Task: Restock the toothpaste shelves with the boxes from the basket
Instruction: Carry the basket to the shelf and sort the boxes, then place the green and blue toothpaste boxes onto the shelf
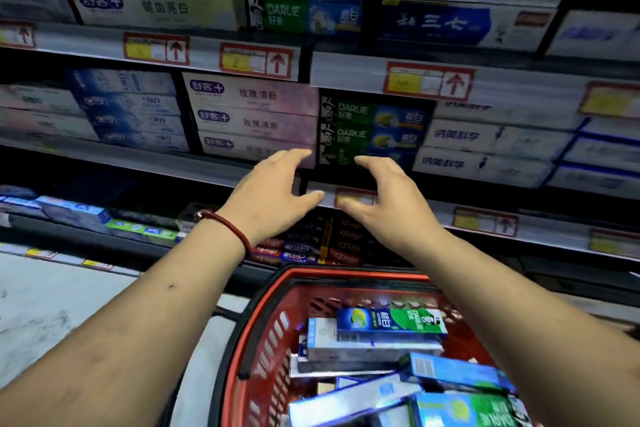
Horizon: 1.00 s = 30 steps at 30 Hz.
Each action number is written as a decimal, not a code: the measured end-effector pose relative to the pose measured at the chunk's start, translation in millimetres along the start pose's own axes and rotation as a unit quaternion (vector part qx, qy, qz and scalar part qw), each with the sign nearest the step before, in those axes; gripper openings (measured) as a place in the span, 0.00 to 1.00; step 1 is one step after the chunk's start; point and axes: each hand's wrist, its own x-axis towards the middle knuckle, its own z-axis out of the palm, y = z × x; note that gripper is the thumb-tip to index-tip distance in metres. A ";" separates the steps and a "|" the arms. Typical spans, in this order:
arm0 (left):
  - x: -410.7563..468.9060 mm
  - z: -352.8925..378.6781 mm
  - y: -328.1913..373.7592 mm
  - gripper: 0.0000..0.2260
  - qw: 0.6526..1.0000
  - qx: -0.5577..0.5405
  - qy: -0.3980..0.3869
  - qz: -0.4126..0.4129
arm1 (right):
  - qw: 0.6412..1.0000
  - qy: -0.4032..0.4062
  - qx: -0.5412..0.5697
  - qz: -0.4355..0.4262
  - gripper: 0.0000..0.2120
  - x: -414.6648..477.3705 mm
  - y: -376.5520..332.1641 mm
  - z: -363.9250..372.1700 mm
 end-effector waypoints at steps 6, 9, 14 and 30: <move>-47.8 23.5 41.1 0.32 0.999 -0.010 -0.049 -0.001 | 0.999 -0.028 -0.005 0.022 0.35 -57.3 35.8 -28.4; -63.7 38.6 53.2 0.32 0.996 -0.020 -0.089 -0.021 | 0.998 -0.046 -0.018 0.029 0.35 -79.8 52.9 -36.2; -72.3 65.1 78.6 0.33 0.984 -0.009 -0.175 -0.022 | 0.995 -0.082 -0.022 0.052 0.35 -110.7 79.8 -41.9; -91.0 161.7 41.4 0.17 0.916 0.028 -0.361 -0.171 | 0.938 -0.250 -0.057 0.232 0.34 -129.4 144.9 25.7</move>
